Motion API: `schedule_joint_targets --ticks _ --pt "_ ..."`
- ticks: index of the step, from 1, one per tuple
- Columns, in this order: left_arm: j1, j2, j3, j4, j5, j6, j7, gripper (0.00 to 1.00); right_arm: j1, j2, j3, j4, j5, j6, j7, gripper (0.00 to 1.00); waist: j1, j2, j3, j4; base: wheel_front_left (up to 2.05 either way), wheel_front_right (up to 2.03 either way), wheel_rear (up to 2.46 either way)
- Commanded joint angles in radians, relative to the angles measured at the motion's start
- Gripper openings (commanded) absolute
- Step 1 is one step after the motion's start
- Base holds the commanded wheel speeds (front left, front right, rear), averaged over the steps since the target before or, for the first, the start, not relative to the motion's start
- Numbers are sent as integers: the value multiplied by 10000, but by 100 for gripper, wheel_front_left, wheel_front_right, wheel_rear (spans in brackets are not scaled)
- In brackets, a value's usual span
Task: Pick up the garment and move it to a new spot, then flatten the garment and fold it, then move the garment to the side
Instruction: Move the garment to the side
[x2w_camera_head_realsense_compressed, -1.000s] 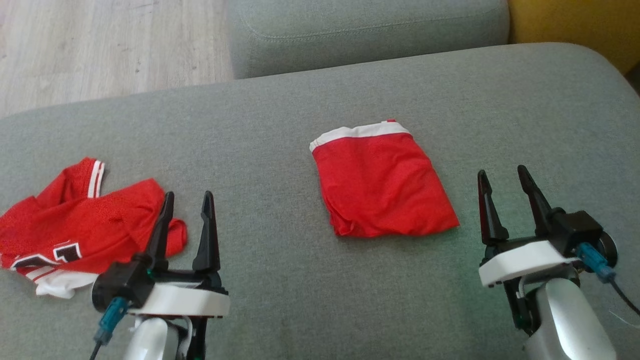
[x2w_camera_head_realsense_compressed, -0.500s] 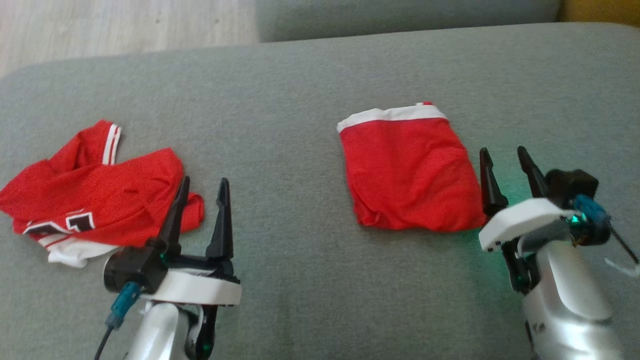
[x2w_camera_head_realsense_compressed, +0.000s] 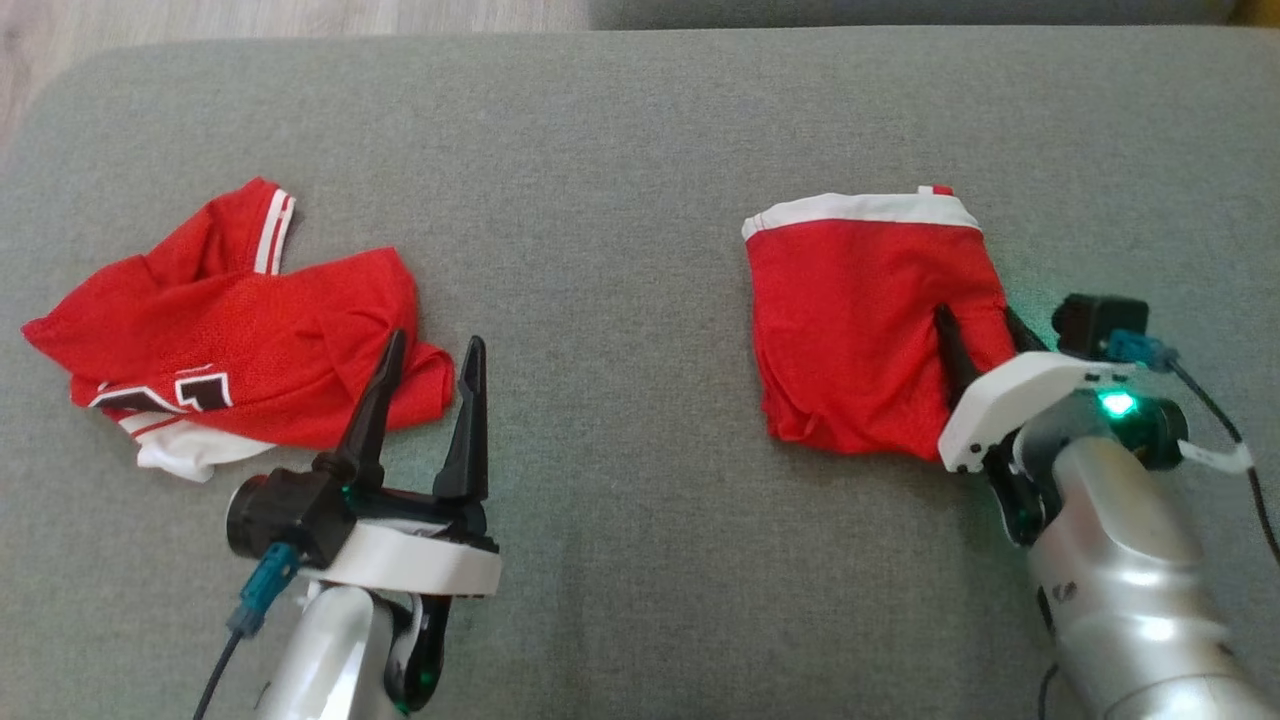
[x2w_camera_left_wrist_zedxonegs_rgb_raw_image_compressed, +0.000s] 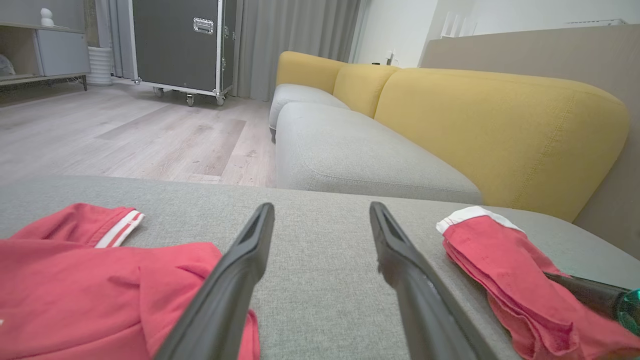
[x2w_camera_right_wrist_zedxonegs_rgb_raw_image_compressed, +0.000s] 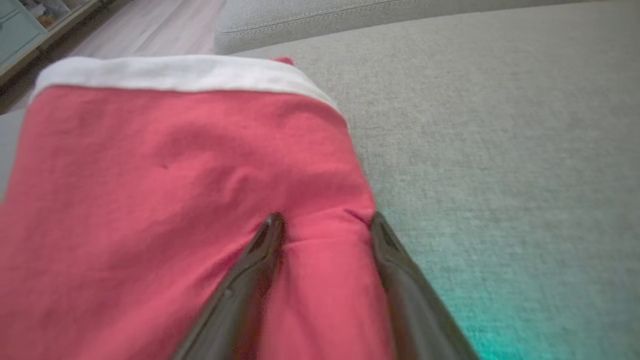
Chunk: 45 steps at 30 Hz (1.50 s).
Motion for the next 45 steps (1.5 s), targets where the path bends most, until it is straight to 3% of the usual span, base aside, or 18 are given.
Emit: schedule_joint_targets --ticks 1,2,11,17,24,27,35,45 --pt "-374 49 303 -265 27 3 -95 100 -124 99 343 -40 -19 -7 78 36 -1 0 5 -1 0 0 0" --pt "-382 49 308 -260 25 10 -95 100 -194 69 448 73 -55 -7 36 0 -1 0 0 -6 0 0 0" --pt "-236 49 438 -177 -10 73 -95 100 -689 -454 1393 505 -249 -7 -854 0 -1 0 -593 -394 0 0 0" --pt "-73 49 470 -314 -46 155 -95 100 -1022 -1149 2599 362 -564 -7 -1000 0 -1 0 -876 -813 0 0 0" --pt "-153 49 626 -531 -14 179 -95 100 -1416 -2686 3975 128 -456 -7 -417 0 -1 0 -634 -1101 0 0 0" --pt "-343 49 538 -640 20 155 -95 100 -1778 -3924 4414 90 -289 -7 -77 0 -1 0 -220 -1086 0 0 0" --pt "-880 49 411 -679 96 76 -95 100 -2488 -5880 4274 700 -330 -7 206 0 -1 0 648 -812 0 0 0" --pt "-1212 49 438 -647 143 12 -95 100 -3029 -6529 3213 1628 -887 -7 360 0 -1 0 1141 -631 0 0 0"
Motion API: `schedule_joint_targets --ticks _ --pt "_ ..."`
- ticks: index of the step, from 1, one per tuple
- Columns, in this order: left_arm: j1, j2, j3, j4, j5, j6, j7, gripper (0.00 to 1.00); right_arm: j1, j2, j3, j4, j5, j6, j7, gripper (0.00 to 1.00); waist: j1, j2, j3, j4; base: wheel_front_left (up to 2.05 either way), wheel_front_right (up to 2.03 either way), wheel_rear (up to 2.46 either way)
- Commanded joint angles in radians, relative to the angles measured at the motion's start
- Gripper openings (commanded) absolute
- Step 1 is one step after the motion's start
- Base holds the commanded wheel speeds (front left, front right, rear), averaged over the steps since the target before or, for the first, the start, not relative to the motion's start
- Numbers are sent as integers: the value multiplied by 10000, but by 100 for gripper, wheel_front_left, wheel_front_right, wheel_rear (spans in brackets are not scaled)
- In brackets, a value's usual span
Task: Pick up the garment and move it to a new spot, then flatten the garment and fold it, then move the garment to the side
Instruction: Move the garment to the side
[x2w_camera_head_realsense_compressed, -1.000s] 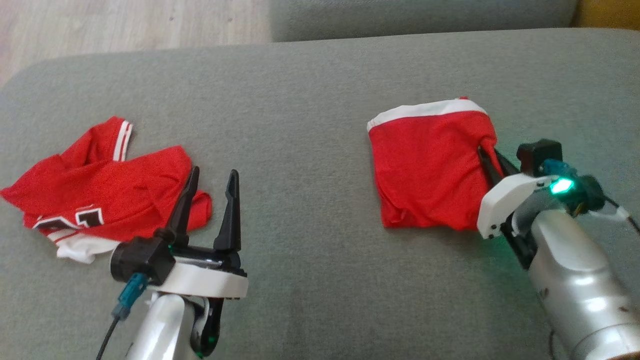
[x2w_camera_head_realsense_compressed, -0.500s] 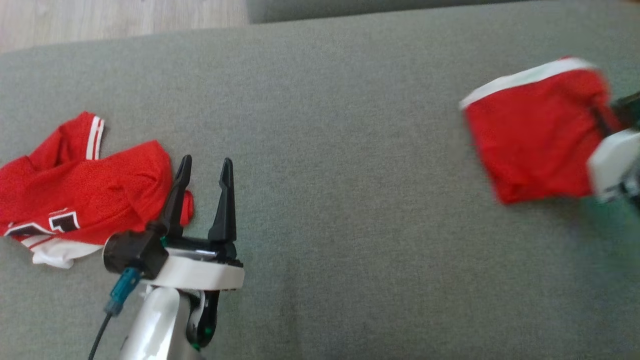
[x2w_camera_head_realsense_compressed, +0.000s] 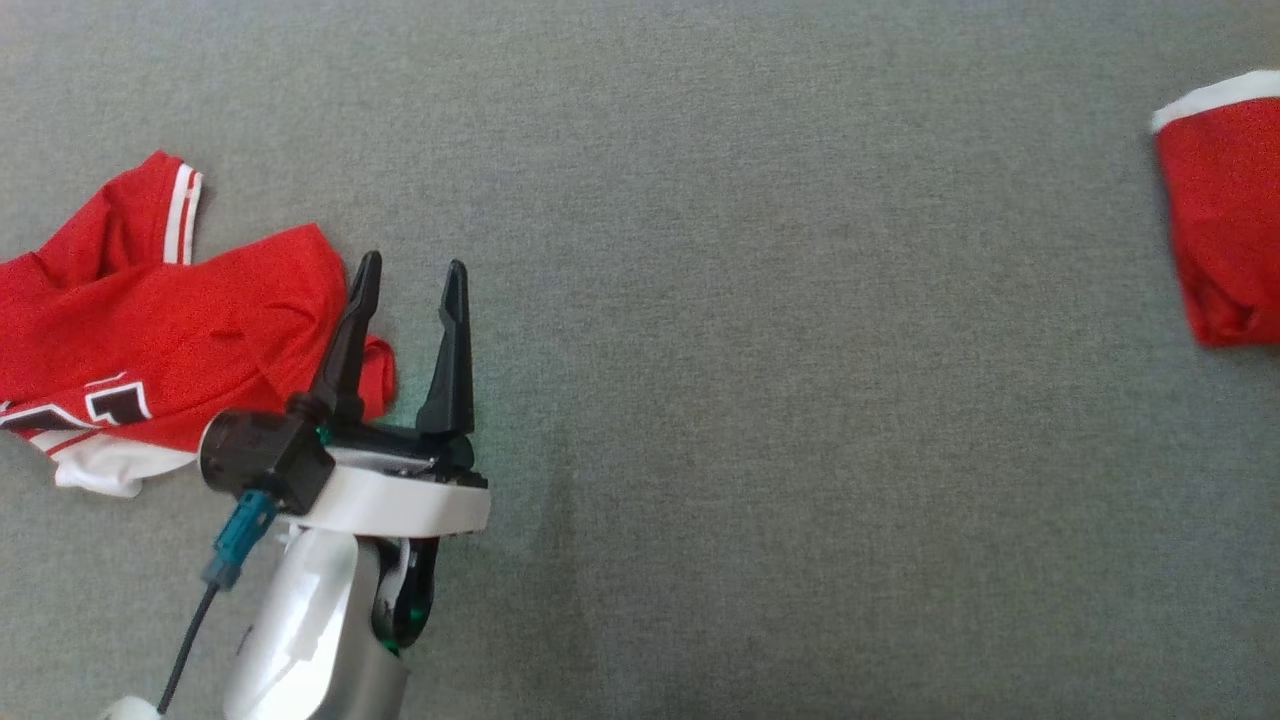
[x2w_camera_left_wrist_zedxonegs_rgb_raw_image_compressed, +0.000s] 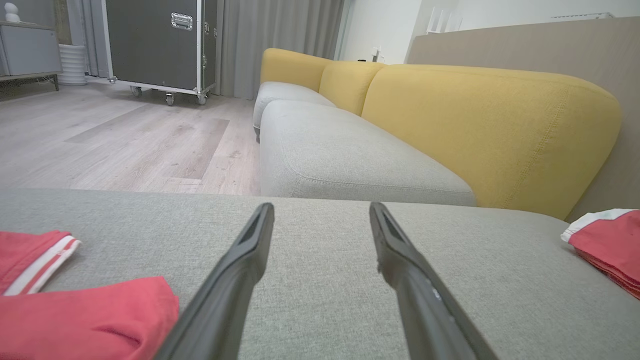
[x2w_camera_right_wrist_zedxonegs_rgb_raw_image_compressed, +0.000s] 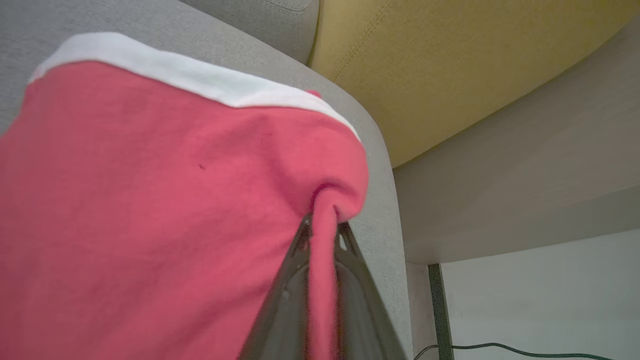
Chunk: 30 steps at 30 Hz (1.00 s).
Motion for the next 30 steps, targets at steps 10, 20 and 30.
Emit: schedule_joint_targets --ticks 10,20,30 --pt "-478 56 287 -226 62 -92 -94 100 -270 -184 -1140 311 -828 -9 -429 100 -2 0 45 -17 0 0 0" --pt "-131 56 608 -197 -51 -75 -94 100 -176 894 -2196 124 -1490 -9 -1201 100 -2 0 -951 -289 0 0 0" --pt "932 56 1245 -443 -109 27 -94 100 412 3639 -2669 -1094 -988 -9 -2347 100 -2 0 -2809 -870 0 0 0"
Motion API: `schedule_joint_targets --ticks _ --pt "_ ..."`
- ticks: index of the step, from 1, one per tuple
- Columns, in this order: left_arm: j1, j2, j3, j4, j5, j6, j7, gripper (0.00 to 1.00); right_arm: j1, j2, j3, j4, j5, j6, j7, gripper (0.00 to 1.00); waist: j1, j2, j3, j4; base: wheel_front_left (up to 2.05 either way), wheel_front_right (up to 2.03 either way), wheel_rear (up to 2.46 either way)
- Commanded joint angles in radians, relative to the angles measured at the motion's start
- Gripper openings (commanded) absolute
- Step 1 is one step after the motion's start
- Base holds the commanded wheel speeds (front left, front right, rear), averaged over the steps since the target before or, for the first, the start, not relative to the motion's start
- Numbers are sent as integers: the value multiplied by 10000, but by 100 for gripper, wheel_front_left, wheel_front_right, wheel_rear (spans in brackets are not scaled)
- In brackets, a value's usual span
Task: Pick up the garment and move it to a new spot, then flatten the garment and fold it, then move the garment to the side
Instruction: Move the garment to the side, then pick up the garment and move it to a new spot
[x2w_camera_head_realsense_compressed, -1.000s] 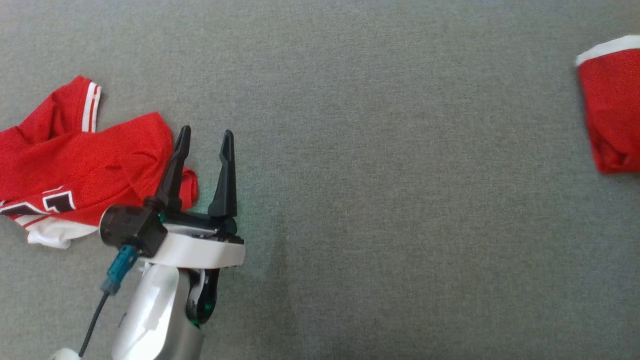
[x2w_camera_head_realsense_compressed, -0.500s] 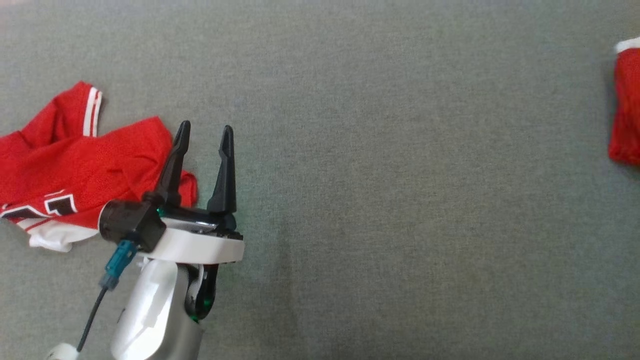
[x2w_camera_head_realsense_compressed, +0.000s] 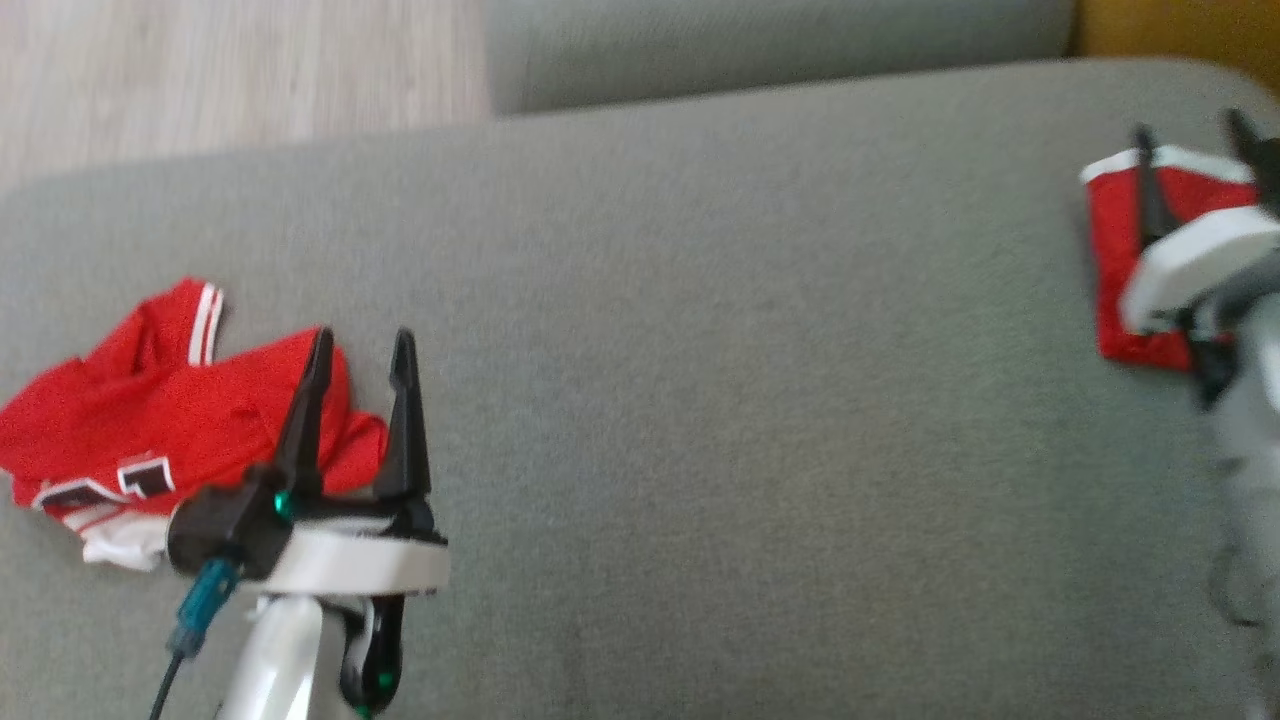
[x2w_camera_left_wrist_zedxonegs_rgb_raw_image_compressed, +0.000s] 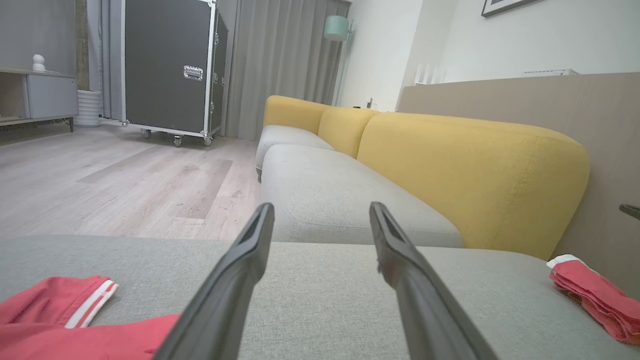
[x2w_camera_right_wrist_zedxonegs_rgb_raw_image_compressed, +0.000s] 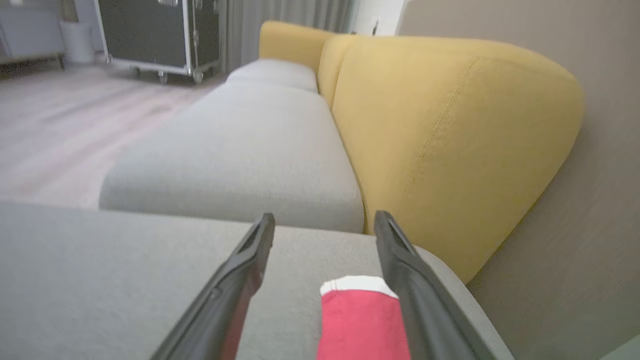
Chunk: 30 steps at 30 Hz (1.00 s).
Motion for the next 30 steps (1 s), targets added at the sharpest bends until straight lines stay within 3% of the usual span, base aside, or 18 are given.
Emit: schedule_joint_targets --ticks 1,8,12,22,30 --pt "103 72 474 -432 -37 98 -95 100 109 586 -93 -802 465 -9 -303 100 2 0 -868 -319 0 0 0" --pt "880 72 705 -754 -73 199 -95 100 1824 2269 -517 -3440 1153 -9 -474 100 2 0 -1360 -365 0 0 0" --pt "1084 72 815 -869 -199 247 -95 100 3021 2675 -522 -4724 1173 -9 -478 100 2 0 -1420 -331 0 0 0" --pt "1582 72 676 -964 -319 344 -95 100 6627 2862 85 -7422 1672 -9 -481 100 2 0 -1460 -287 0 0 0" --pt "1750 72 623 -891 -313 401 -95 100 7351 2864 259 -7964 1921 -9 -482 100 2 0 -1439 -327 0 0 0"
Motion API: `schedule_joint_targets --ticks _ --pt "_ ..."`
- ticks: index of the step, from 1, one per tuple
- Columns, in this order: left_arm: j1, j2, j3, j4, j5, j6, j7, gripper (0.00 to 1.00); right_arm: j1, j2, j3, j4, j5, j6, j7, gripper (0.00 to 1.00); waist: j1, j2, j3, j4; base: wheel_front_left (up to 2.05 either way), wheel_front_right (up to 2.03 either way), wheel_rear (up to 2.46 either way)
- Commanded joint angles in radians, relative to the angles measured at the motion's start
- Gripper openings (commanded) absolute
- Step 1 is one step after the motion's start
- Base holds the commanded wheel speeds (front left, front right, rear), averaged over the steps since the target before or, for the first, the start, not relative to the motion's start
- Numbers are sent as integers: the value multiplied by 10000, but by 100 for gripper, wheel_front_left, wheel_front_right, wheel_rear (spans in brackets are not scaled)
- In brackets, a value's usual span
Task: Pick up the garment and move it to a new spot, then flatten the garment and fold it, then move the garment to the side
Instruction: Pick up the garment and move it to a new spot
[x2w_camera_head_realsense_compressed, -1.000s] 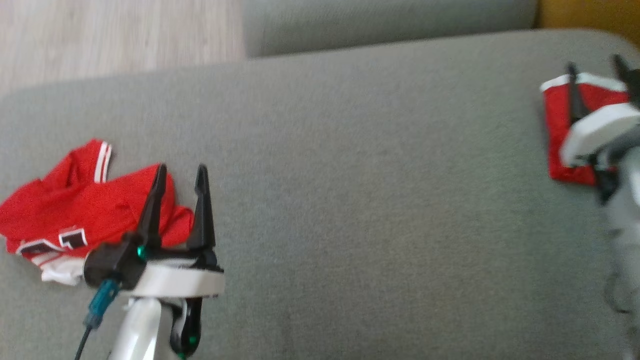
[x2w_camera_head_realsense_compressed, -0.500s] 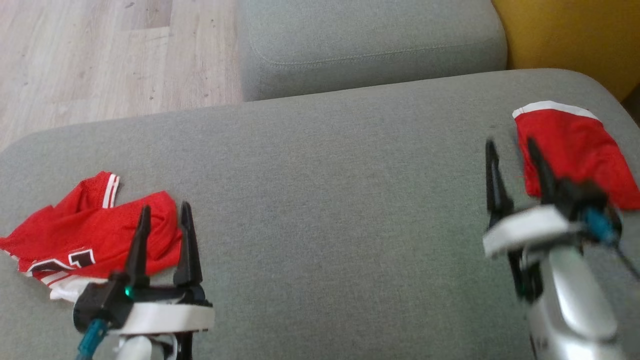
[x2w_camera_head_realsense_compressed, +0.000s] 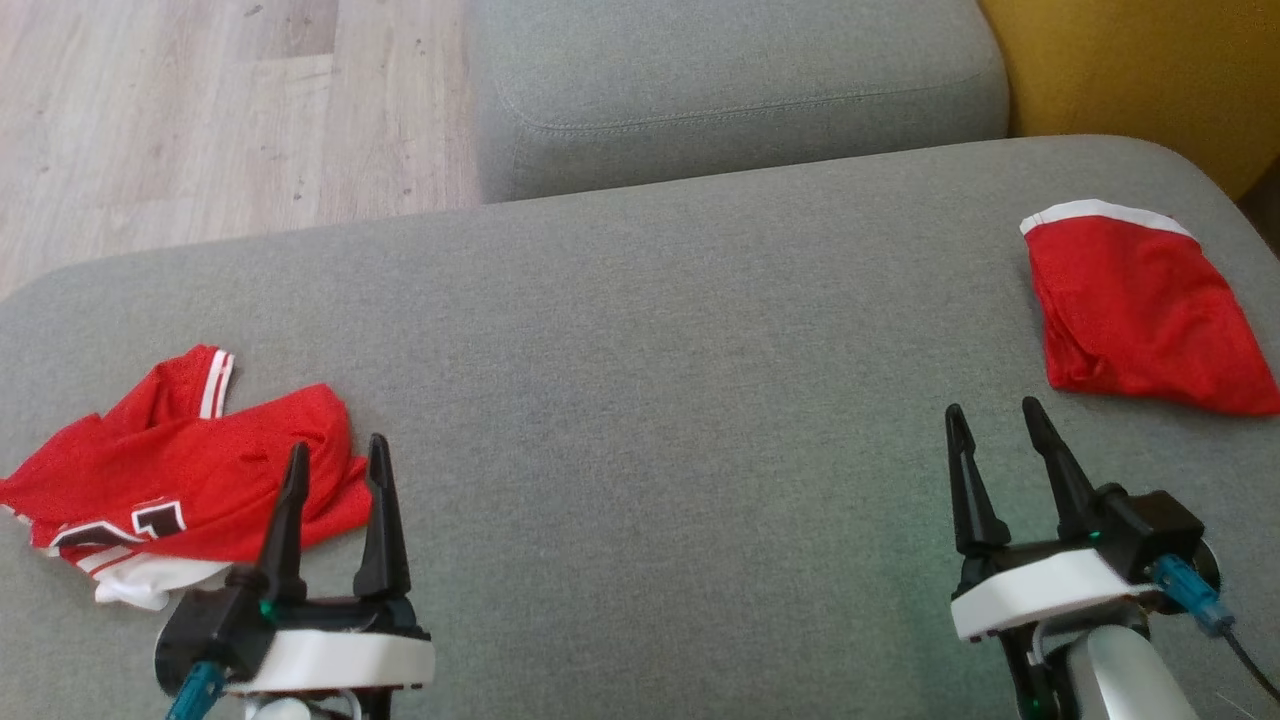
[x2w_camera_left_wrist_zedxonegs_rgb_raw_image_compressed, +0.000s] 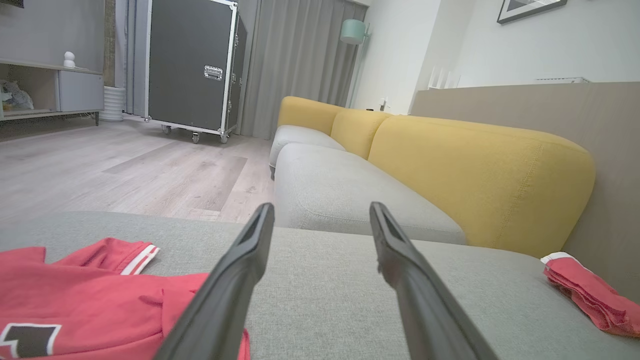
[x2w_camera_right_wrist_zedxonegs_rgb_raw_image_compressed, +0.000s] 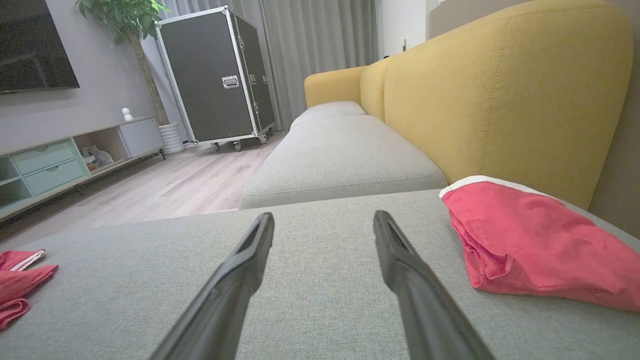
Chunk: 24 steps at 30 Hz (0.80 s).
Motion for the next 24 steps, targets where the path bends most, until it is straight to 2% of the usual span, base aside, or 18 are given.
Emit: schedule_joint_targets --ticks 1,13,19,24 --pt "-250 62 352 -289 -14 83 -94 100 -374 -8 265 -370 73 -9 -106 100 0 -1 1 7 0 0 0" --pt "-307 62 440 -190 10 58 -94 100 -421 -7 199 -371 376 -9 -106 100 0 -1 -11 85 0 0 0" --pt "-291 62 503 -90 79 85 -94 100 -300 -7 385 -446 579 -9 -106 100 0 -1 -116 546 0 0 0" --pt "-200 62 576 -3 151 88 -94 100 -113 -7 839 -528 610 -9 -106 100 0 -1 -309 1244 0 0 0"
